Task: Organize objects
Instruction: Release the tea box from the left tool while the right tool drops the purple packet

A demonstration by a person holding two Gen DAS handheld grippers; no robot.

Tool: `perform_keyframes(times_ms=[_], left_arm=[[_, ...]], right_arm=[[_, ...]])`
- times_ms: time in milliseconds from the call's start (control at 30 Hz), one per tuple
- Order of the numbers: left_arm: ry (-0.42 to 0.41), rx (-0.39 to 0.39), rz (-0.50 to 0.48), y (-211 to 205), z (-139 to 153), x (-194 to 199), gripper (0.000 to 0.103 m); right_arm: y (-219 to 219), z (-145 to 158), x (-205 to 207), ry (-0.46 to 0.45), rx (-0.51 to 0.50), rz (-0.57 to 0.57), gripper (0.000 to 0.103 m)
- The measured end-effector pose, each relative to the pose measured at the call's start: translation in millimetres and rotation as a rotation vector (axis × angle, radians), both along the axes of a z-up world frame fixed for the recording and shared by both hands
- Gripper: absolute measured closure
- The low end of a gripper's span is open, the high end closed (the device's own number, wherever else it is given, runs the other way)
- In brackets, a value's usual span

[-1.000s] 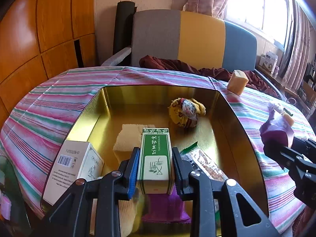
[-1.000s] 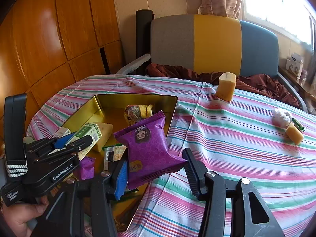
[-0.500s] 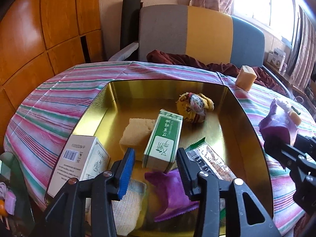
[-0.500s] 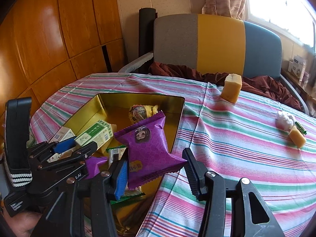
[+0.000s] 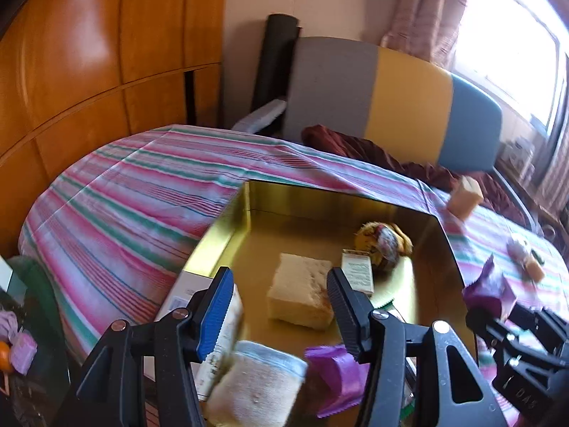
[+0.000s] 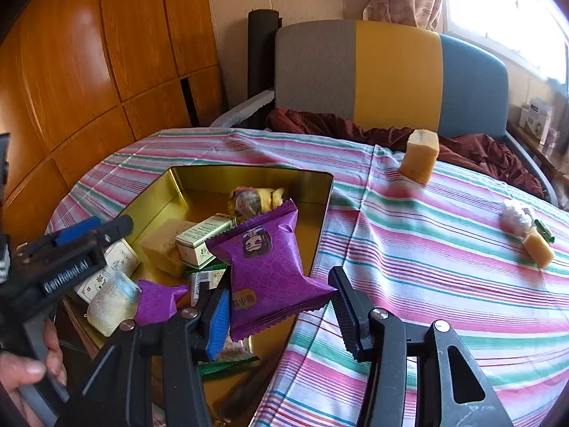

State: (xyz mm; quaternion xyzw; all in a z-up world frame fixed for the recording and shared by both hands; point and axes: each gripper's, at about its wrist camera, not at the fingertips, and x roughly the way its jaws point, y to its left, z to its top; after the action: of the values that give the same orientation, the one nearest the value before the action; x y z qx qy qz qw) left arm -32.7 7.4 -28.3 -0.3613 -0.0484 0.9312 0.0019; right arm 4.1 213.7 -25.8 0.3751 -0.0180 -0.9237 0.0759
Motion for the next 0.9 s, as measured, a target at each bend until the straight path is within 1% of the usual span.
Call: perform_keyframes(times_ms=[133, 267, 400, 567, 700, 900], left_arm=[[0.005, 0.011, 0.037, -7.4, 2.2, -0.7, 0.048], [0.01, 0.02, 0.054, -11.0, 4.3, 0.0, 0.048], [0.012, 0.029, 0.056, -12.9, 5.2, 1.4, 0.048], [0.008, 0.033, 0.047, -11.3, 4.5, 2.3, 0.048], [0.01, 0.037, 0.035, -7.6, 4.6, 4.1, 0.048], [0.013, 0.045, -0.007, 3.0, 3.8, 7.7, 0.047]], right_arm=[[-7.5, -2.9, -9.3, -0.013, 0.019, 0.017, 0.051], [-18.2, -6.7, -24.2, -0.036, 0.024, 0.033, 0.051], [-26.7, -9.3, -36.4, -0.039, 0.053, 0.039, 0.05], [-28.3, -15.5, -47.2, -0.07, 0.051, 0.031, 0.046], [-23.5, -16.9, -44.3, -0.072, 0.056, 0.019, 0.045], [-8.8, -8.1, -34.1, -0.046, 0.021, -0.019, 0.044]])
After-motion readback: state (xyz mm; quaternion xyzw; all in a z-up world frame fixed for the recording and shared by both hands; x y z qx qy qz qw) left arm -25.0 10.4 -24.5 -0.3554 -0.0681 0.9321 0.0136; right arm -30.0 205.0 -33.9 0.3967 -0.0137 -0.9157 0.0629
